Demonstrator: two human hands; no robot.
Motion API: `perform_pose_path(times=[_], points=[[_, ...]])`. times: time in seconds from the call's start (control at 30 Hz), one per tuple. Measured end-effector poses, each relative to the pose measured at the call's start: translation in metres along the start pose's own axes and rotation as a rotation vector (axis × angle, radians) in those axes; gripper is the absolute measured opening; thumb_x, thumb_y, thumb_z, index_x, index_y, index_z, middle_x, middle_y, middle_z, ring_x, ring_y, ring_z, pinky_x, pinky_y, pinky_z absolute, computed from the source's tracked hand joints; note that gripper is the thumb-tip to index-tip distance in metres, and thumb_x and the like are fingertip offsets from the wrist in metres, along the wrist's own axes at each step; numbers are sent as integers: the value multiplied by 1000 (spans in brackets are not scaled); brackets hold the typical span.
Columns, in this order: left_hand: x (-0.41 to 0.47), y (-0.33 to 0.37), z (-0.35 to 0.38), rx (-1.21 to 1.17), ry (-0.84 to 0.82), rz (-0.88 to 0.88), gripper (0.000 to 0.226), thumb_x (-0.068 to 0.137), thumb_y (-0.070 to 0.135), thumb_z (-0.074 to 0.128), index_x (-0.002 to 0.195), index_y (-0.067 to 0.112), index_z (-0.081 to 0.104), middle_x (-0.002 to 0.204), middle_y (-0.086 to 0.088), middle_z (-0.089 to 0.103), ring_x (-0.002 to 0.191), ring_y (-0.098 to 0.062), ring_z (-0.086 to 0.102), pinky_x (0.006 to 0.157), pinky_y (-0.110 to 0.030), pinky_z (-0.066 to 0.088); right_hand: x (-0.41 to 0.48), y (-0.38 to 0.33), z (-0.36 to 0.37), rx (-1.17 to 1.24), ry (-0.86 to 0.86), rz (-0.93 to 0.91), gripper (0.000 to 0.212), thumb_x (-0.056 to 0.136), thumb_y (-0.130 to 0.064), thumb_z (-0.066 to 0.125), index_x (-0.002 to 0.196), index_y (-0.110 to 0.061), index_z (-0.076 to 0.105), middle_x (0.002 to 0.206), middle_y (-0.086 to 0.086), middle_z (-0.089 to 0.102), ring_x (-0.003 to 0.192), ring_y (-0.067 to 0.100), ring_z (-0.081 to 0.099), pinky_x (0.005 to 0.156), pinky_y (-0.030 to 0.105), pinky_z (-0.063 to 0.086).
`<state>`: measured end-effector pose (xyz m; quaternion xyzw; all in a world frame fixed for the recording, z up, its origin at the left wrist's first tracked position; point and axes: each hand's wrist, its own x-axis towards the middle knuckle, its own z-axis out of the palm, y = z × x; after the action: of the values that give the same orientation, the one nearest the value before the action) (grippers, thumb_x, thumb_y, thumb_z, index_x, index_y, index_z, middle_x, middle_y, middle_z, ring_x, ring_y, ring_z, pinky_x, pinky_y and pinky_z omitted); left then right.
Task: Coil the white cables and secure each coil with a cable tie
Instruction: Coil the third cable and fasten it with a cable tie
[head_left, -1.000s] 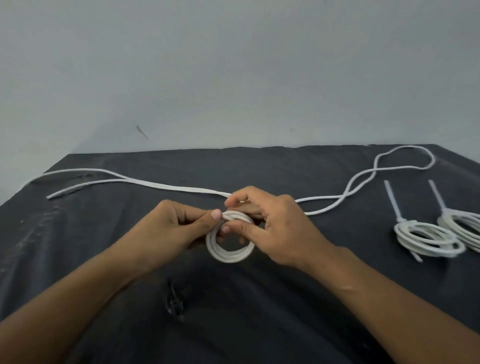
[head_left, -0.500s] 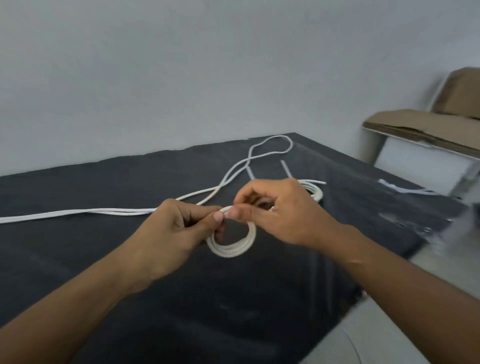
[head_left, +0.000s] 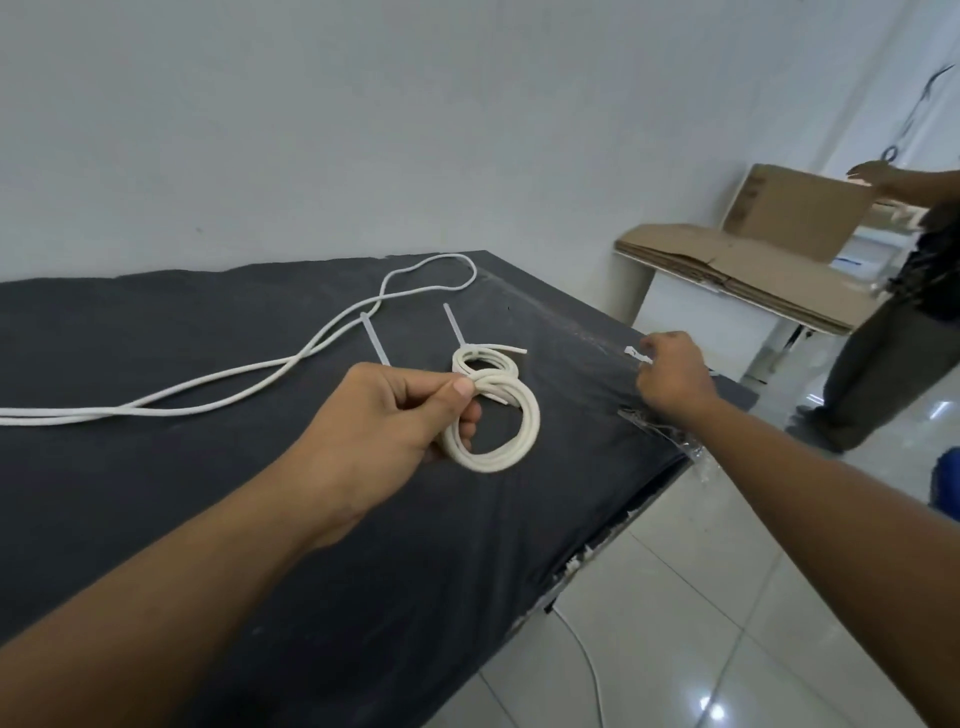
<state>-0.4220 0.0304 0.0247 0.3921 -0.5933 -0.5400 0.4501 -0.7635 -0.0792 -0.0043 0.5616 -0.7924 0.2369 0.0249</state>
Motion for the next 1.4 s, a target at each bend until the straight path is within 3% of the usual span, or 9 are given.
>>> perform_pose_path(times=[0.23,0.4,0.6,0.7,0.8,0.9,1.03,1.2,1.4], points=[[9,-4,8,-54,16,-15,23,93,19,61,86,6,79,87,-13,76,79,-17,71,74,-27,61,23,21,9,-104,-29,74,24,97,-31,60,108,-14,73,108,12,71,84,25,55,74,35,47],[13,-6,2,-43,30,-33,23,92,20,61,85,7,79,84,-9,77,77,-15,71,75,-29,61,19,13,6,-191,25,-60,29,103,-28,46,99,-10,69,100,15,69,87,31,62,80,45,56],[11,-8,-9,-50,62,-44,22,93,18,61,88,4,78,87,-16,76,74,-15,70,73,-28,61,2,-20,-29,-133,80,-231,34,105,-30,40,101,-5,64,94,17,69,80,34,62,70,38,51],[4,-7,-19,-23,90,-33,24,92,19,61,85,3,77,83,-16,76,72,-15,71,73,-26,61,-8,-44,-56,-10,81,-244,33,105,-27,41,98,-5,63,87,15,72,80,29,68,75,28,50],[-6,-2,-37,0,110,-29,25,93,19,60,85,3,77,82,-18,76,74,-16,71,73,-25,60,-26,-79,-80,239,49,-251,26,105,-25,44,97,-7,61,79,8,75,56,0,67,56,7,44],[-21,3,-65,10,160,-17,24,92,19,60,85,5,79,81,-14,76,75,-15,72,66,-19,59,-57,-127,-99,699,-49,-314,14,102,-15,53,101,-2,58,87,12,74,68,14,74,56,25,55],[-45,9,-119,33,284,4,23,88,21,62,86,6,79,81,-14,77,77,-16,75,63,-16,56,-114,-195,-112,1079,-239,-596,3,93,-8,61,94,-7,59,80,7,76,71,20,75,54,24,55],[-83,10,-192,-4,411,-8,26,78,28,66,91,10,79,86,-13,77,83,-19,75,74,-26,59,-172,-270,-86,1224,-404,-893,10,87,-12,60,92,-4,58,86,12,75,74,24,75,55,25,55],[-130,1,-242,-53,516,-13,29,77,26,66,95,8,78,85,-12,75,80,-17,72,76,-29,59,-215,-337,-17,1204,-646,-1019,13,86,-20,69,93,-12,62,89,9,74,82,20,76,64,21,55]])
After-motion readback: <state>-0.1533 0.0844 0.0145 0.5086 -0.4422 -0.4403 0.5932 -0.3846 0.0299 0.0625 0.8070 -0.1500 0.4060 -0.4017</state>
